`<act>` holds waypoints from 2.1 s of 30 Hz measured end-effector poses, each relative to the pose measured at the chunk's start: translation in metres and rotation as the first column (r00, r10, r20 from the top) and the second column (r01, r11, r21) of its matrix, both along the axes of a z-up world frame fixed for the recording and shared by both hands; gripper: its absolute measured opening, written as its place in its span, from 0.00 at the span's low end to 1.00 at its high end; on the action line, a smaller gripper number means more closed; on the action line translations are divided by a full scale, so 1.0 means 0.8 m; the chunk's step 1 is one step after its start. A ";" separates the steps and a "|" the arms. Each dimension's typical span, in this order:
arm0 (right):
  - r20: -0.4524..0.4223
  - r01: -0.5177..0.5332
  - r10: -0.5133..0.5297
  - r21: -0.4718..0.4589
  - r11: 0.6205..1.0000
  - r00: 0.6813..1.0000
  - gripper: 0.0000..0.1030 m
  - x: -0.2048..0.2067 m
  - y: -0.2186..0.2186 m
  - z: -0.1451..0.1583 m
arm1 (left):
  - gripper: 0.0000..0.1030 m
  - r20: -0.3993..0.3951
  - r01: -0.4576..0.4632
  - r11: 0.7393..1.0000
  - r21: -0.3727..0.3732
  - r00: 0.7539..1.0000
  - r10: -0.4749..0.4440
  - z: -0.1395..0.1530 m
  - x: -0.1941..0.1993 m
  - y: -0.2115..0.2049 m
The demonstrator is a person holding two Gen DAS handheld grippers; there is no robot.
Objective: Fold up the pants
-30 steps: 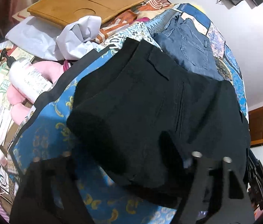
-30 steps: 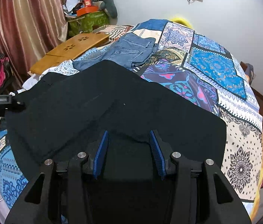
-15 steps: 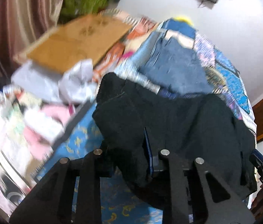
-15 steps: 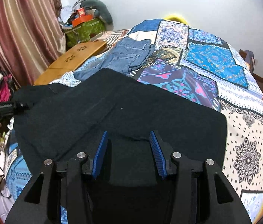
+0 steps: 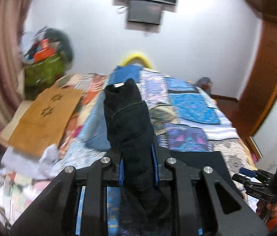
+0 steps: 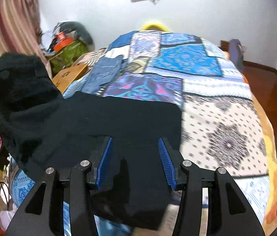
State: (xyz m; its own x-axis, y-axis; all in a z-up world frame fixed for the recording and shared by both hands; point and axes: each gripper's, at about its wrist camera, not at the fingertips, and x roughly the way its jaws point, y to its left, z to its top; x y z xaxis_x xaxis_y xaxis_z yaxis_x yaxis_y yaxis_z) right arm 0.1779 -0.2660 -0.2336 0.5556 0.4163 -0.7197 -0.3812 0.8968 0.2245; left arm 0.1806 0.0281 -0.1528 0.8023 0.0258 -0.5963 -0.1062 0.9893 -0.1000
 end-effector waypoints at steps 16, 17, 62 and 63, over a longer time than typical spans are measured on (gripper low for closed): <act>-0.156 0.037 -0.025 0.072 0.997 0.987 0.45 -0.016 -0.043 -0.066 | 0.19 -0.088 0.343 0.938 -0.047 0.934 -0.346 -0.015 0.049 -0.163; -0.153 0.035 -0.024 0.071 0.997 0.988 0.45 -0.017 -0.043 -0.066 | 0.19 -0.096 0.360 0.931 -0.051 0.926 -0.364 -0.019 0.049 -0.174; -0.172 0.062 -0.053 0.049 0.997 0.984 0.49 -0.060 -0.059 -0.066 | 0.76 -0.429 0.300 0.917 0.262 0.888 -0.167 -0.161 0.235 -0.050; -0.171 0.064 -0.054 0.052 0.997 0.984 0.49 -0.060 -0.058 -0.066 | 0.76 -0.454 0.315 0.912 0.261 0.874 -0.173 -0.174 0.246 -0.052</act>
State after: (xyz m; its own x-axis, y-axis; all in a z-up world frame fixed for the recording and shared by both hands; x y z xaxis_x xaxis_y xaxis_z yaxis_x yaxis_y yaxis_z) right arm 0.1298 -0.3126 -0.2862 0.4529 0.4296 -0.7813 -0.2802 0.9004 0.3327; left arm 0.3770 -0.0134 -0.2919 0.4893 0.1064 -0.8656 0.1823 0.9581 0.2208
